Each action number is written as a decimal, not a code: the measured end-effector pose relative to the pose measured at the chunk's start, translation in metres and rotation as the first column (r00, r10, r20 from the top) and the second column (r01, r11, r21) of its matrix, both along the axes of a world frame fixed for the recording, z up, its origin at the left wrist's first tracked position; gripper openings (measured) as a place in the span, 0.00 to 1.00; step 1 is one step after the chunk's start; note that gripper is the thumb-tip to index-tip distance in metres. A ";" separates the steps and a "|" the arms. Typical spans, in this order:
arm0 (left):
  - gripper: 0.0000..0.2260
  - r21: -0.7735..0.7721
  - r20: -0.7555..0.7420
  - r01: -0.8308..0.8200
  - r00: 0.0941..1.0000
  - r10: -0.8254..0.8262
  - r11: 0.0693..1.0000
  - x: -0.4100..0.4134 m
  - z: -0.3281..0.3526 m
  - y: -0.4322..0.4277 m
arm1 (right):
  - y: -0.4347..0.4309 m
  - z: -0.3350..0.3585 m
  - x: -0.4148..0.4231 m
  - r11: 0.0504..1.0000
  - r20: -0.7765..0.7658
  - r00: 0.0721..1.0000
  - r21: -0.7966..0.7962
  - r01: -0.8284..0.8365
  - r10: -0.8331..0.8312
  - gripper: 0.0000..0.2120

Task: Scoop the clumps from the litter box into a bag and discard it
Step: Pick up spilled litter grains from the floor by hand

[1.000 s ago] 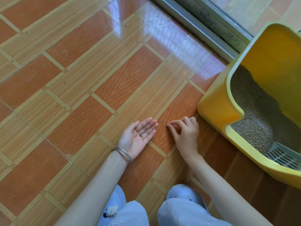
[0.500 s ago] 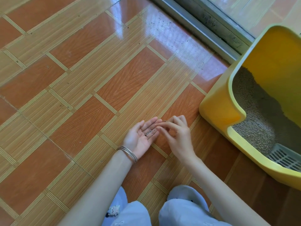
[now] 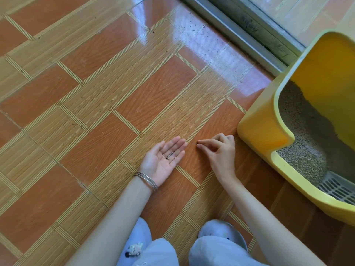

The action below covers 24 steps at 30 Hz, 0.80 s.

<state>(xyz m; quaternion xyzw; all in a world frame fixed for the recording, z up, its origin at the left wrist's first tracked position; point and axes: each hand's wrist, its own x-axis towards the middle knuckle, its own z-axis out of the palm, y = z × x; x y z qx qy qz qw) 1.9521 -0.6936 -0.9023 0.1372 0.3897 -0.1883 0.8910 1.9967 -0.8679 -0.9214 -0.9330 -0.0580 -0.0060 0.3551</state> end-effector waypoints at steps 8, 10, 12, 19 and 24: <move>0.17 -0.005 0.014 0.007 1.000 -0.007 1.000 0.000 0.000 -0.001 | 0.003 -0.004 -0.002 0.932 0.176 0.964 -0.337 -0.134 0.202 0.04; 0.17 -0.005 0.012 0.005 1.000 -0.005 1.000 0.000 0.000 0.000 | 0.004 -0.005 -0.003 0.900 0.202 0.952 -0.415 -0.131 0.232 0.05; 0.17 -0.002 0.009 0.005 1.000 -0.005 1.000 0.000 0.001 0.001 | 0.006 -0.005 -0.005 0.880 0.204 0.950 -0.459 -0.122 0.238 0.09; 0.17 0.011 0.002 0.007 1.000 -0.007 1.000 -0.001 0.002 0.000 | 0.012 0.004 -0.009 0.920 0.075 0.985 -0.375 -0.114 0.153 0.13; 0.17 0.008 -0.005 0.029 1.000 -0.029 1.000 0.004 0.006 -0.010 | 0.027 0.032 -0.016 0.973 -0.086 0.969 -0.002 -0.231 0.230 0.05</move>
